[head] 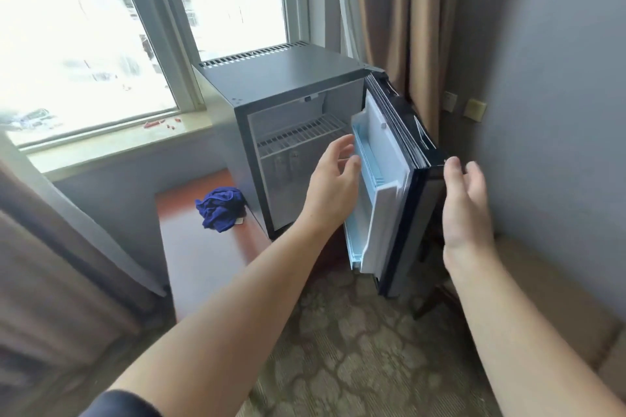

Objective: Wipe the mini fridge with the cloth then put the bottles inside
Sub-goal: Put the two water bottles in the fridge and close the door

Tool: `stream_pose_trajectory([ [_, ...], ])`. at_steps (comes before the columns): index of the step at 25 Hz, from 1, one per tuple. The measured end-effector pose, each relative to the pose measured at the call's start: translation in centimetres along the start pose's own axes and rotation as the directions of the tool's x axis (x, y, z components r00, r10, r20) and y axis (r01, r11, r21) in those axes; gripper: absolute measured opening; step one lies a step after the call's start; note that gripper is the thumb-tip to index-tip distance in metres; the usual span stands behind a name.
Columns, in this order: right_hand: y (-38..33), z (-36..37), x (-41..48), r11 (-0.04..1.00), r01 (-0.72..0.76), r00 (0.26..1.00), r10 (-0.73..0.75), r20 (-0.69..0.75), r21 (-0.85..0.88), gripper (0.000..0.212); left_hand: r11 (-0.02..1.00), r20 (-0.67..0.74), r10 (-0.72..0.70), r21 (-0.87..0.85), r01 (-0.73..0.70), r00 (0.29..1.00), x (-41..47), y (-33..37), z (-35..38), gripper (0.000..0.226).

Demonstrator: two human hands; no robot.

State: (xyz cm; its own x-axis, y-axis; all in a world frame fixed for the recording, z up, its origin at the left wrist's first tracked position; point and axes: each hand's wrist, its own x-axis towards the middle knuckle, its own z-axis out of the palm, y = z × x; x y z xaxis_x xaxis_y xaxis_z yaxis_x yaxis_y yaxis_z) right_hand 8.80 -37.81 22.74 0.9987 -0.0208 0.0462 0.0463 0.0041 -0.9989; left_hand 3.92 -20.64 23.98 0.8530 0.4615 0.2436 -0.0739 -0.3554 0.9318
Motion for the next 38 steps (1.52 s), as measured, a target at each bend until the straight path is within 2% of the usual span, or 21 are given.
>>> stream_pose_trajectory([
  [2, 0.9, 1.5, -1.0, 0.988, -0.089, 0.995, 0.082, 0.060, 0.123, 0.073, 1.000, -0.067, 0.016, 0.013, -0.015, 0.998, -1.4, 0.6, -1.4, 0.040],
  [4, 1.5, 3.6, -2.4, 0.988, -0.078, 0.996, 0.072, 0.051, 0.132, 0.065, 0.998, -0.135, 0.050, 0.040, -0.045, 0.990, -2.1, 1.5, -3.4, 0.041],
  [5, 1.7, 4.9, -3.0, 0.990, -0.098, 0.988, 0.085, 0.129, 0.099, 0.060, 0.997, -0.172, 0.071, 0.054, -0.062, 0.983, -2.3, 1.9, -4.6, 0.041],
  [6, 1.8, 6.4, -4.0, 0.989, -0.141, 0.947, 0.120, 0.299, 0.049, 0.058, 0.995, -0.214, 0.085, 0.064, -0.073, 0.973, -2.4, 2.3, -5.7, 0.041],
  [7, 1.8, 8.1, -5.1, 0.983, -0.180, 0.850, 0.175, 0.496, -0.038, 0.062, 0.995, -0.256, 0.086, 0.075, -0.069, 0.963, -2.4, 2.6, -6.8, 0.040],
  [8, 1.7, 9.5, -6.2, 0.973, -0.191, 0.758, 0.230, 0.610, -0.129, 0.068, 0.995, -0.291, 0.078, 0.089, -0.054, 0.954, -2.5, 2.7, -7.9, 0.040],
  [9, 1.4, 10.7, -7.1, 0.969, -0.177, 0.730, 0.248, 0.637, -0.175, 0.071, 0.994, -0.319, 0.067, 0.104, -0.035, 0.945, -2.7, 2.6, -9.1, 0.040],
  [13, -0.9, 12.5, -8.8, 0.991, -0.068, 0.859, 0.117, 0.499, -0.117, 0.062, 0.996, -0.399, -0.003, 0.081, 0.039, 0.917, -3.6, 1.4, -13.6, 0.039],
  [15, -3.3, 12.9, -9.3, 0.996, -0.067, 0.871, 0.087, 0.483, -0.058, 0.057, 0.995, -0.415, -0.049, 0.056, 0.079, 0.909, -3.8, 1.5, -15.5, 0.036],
  [18, -7.9, 15.1, -8.8, 1.000, -0.030, 0.863, 0.026, 0.505, 0.000, 0.063, 0.990, -0.379, -0.141, -0.027, 0.141, 0.914, -2.6, 2.8, -18.6, 0.032],
  [20, -11.0, 16.6, -7.7, 0.999, -0.008, 0.904, -0.015, 0.427, 0.051, 0.062, 0.988, -0.363, -0.156, -0.058, 0.145, 0.919, -1.7, 4.0, -21.3, 0.037],
  [22, -11.9, 17.6, -6.0, 0.995, -0.053, 0.943, 0.023, 0.331, 0.083, 0.062, 0.990, -0.367, -0.140, -0.050, 0.131, 0.920, -1.1, 4.6, -23.4, 0.042],
  [24, -10.5, 18.6, -5.7, 0.978, -0.206, 0.917, 0.184, 0.354, 0.027, 0.071, 0.994, -0.342, -0.111, -0.029, 0.107, 0.933, -1.0, 4.5, -24.6, 0.040],
  [26, -7.7, 20.2, -6.4, 0.952, -0.307, 0.875, 0.277, 0.397, 0.014, 0.073, 0.996, -0.290, -0.072, 0.035, 0.086, 0.954, -1.0, 3.6, -24.2, 0.036],
  [30, -3.5, 23.5, -6.8, 0.940, -0.341, 0.849, 0.298, 0.435, 0.021, 0.070, 0.989, -0.229, -0.065, 0.116, 0.094, 0.971, -0.2, 1.2, -22.5, 0.036],
  [33, -2.5, 25.6, -5.3, 0.947, -0.322, 0.838, 0.278, 0.469, 0.015, 0.066, 0.982, -0.261, -0.118, 0.116, 0.152, 0.958, 1.1, -0.6, -22.5, 0.036],
  [38, -3.1, 29.1, -2.9, 0.956, -0.292, 0.749, 0.240, 0.617, -0.017, 0.061, 0.965, -0.357, -0.165, 0.133, 0.224, 0.920, 3.8, -2.4, -22.6, 0.037],
])
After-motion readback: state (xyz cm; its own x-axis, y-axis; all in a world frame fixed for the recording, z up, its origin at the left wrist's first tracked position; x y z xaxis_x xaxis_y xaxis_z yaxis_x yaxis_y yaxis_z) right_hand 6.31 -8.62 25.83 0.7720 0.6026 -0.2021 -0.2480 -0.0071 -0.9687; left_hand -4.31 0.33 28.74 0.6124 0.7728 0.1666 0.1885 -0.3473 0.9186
